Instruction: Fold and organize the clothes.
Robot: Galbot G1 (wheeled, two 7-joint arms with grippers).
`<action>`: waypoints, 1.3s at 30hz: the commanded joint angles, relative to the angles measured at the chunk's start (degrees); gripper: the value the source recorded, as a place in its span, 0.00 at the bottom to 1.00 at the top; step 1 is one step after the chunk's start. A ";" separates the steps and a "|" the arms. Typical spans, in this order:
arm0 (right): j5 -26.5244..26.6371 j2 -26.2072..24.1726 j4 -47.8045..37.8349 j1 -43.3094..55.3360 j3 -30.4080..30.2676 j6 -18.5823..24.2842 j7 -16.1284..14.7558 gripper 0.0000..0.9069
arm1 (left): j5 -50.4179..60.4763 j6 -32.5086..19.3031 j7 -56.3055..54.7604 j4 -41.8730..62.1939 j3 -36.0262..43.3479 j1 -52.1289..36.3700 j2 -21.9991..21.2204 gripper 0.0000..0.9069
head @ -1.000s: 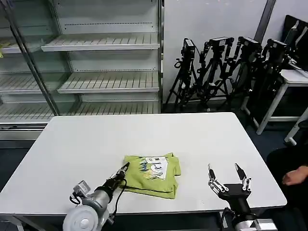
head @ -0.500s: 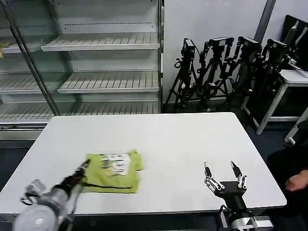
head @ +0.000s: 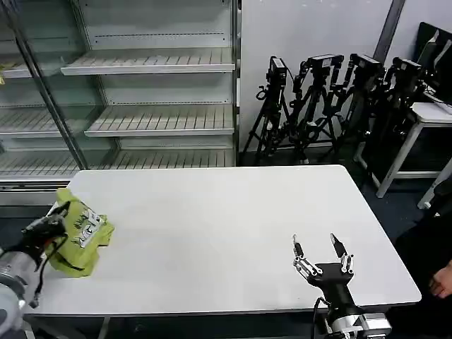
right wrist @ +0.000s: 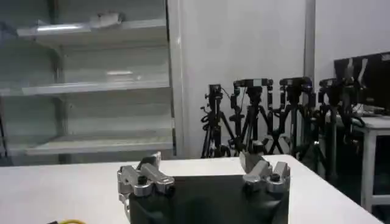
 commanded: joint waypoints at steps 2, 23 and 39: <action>-2.56 -0.20 -0.21 -2.30 0.17 0.38 0.12 1.00 | 27.01 -1.43 -0.58 -0.73 35.60 -2.45 -14.29 0.03; -5.14 2.40 -0.33 -4.60 1.35 0.17 0.18 1.00 | 20.90 -1.85 -4.42 16.08 55.68 -24.39 -29.91 0.03; -4.77 2.18 -0.87 -3.26 2.71 -0.45 0.10 1.00 | 18.81 -6.27 -0.44 20.11 60.11 -30.35 -36.01 1.00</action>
